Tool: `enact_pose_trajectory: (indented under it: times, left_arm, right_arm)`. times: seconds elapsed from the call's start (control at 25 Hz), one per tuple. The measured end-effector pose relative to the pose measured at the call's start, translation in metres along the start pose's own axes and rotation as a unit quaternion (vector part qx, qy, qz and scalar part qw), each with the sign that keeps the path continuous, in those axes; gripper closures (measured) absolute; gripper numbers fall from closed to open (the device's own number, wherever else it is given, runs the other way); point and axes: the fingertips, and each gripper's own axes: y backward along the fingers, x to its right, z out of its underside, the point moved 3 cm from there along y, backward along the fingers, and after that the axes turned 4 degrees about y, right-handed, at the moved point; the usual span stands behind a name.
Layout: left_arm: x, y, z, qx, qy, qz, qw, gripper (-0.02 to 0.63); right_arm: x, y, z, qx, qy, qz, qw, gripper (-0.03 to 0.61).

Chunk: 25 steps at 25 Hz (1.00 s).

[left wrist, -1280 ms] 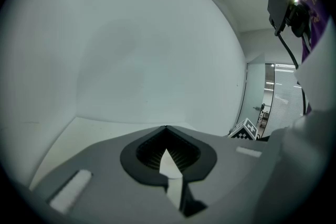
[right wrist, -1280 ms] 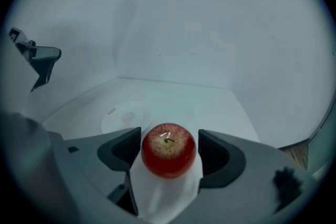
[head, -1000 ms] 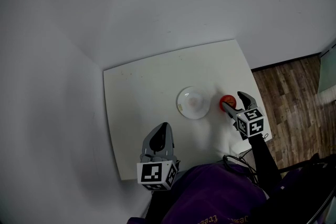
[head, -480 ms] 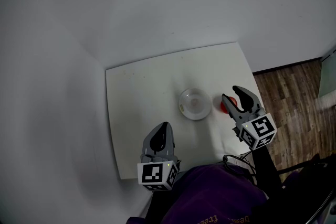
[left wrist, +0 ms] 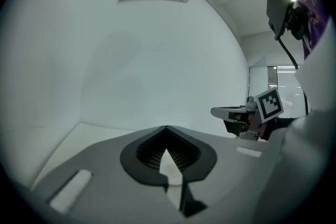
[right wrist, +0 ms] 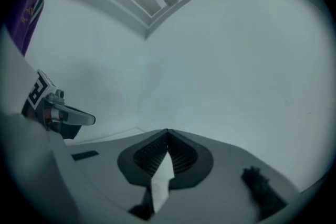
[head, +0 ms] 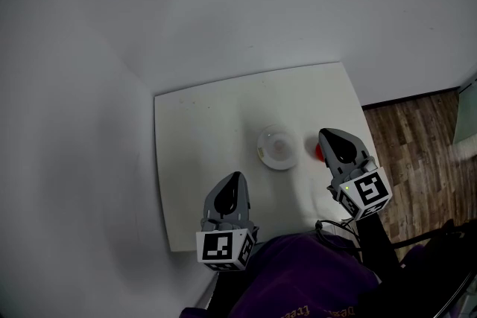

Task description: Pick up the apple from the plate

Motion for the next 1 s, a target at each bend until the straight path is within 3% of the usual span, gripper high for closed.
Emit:
enact_pose_trajectory:
  times: [1.0]
  left_arm:
    - [-0.005,0.017,0.003,0.015,0.024,-0.035,0.9990,0.607]
  right_arm:
    - [-0.014,-0.015,-0.007,-0.009,0.030,-0.040,0.999,0.569]
